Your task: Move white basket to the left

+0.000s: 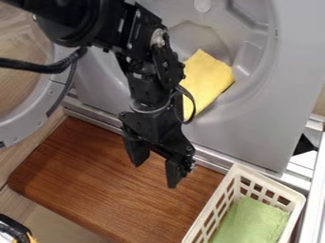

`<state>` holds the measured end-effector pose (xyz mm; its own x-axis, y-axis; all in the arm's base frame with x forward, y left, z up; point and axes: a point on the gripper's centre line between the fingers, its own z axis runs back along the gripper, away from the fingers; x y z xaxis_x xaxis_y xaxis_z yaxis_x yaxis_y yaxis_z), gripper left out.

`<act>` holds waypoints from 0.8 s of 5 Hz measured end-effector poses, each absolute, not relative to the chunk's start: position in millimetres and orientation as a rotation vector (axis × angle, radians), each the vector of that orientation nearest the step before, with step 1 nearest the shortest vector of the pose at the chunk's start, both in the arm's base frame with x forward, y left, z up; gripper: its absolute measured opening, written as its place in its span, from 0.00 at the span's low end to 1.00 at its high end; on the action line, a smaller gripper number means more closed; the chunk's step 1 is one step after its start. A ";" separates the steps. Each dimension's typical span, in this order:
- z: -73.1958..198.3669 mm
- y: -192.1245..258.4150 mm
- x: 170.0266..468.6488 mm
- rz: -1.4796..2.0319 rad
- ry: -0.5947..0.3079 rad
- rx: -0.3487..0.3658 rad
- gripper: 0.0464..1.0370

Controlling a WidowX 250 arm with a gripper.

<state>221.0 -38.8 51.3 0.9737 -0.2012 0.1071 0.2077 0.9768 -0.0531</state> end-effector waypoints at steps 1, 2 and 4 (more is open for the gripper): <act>46.5 -39.0 220.3 -0.203 -0.084 -0.064 0.96; 22.8 -62.8 235.3 -0.297 -0.087 -0.041 0.96; -28.3 -91.5 241.0 -0.295 -0.122 -0.110 0.96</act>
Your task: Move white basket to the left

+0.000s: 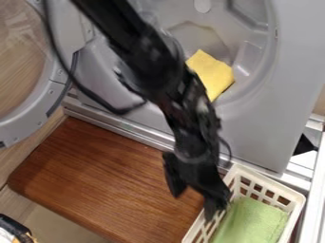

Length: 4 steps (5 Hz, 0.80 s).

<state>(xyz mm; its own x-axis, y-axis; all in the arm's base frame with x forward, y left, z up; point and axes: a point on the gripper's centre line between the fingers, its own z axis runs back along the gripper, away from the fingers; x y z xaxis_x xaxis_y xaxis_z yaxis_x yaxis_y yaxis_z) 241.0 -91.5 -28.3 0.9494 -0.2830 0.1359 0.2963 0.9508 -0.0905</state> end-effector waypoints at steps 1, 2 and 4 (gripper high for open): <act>-43.8 -94.1 238.1 -0.275 -0.098 -0.094 0.92; -46.9 -101.8 235.6 -0.250 -0.102 -0.056 0.63; -40.2 -103.3 231.8 -0.260 -0.098 -0.039 0.13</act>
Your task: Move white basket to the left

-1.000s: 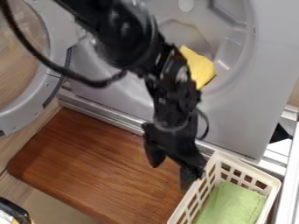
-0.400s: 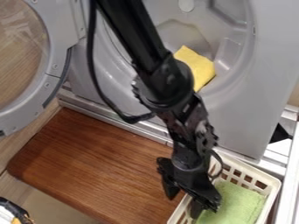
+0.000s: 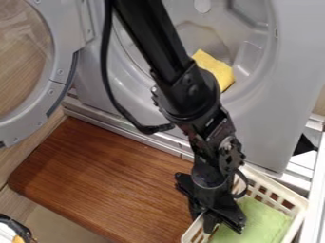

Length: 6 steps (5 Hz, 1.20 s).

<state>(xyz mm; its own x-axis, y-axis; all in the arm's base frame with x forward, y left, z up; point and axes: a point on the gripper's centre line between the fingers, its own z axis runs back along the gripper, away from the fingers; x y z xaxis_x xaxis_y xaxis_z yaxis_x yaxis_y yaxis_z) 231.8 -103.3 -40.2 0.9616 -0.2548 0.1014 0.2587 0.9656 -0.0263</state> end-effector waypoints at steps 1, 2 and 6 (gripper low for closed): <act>-29.2 -101.7 226.6 -0.264 -0.094 -0.073 0.06; -13.8 -90.7 224.4 -0.233 -0.107 -0.119 0.05; 5.5 38.4 215.4 -0.071 -0.097 -0.159 0.05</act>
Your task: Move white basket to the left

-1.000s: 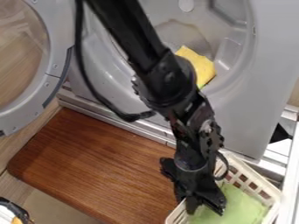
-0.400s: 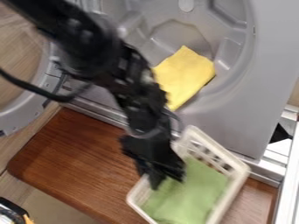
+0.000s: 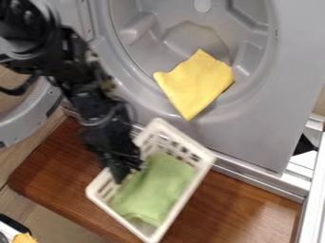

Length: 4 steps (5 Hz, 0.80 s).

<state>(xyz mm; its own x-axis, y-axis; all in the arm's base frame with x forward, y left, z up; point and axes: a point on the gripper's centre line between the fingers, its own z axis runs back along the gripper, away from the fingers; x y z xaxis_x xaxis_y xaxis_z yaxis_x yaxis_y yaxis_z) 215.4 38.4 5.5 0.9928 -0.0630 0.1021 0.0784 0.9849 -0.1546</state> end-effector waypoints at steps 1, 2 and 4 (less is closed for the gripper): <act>-3.1 55.9 216.7 -0.038 -0.080 -0.161 0.05; -12.8 70.0 216.8 -0.016 -0.061 -0.148 0.05; -28.9 84.3 214.5 0.025 -0.019 -0.117 0.09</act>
<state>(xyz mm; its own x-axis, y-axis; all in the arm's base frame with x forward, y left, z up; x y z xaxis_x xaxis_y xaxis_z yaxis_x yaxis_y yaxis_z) 214.5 84.3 -28.9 0.9995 0.0259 0.0173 -0.0237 0.9928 -0.1171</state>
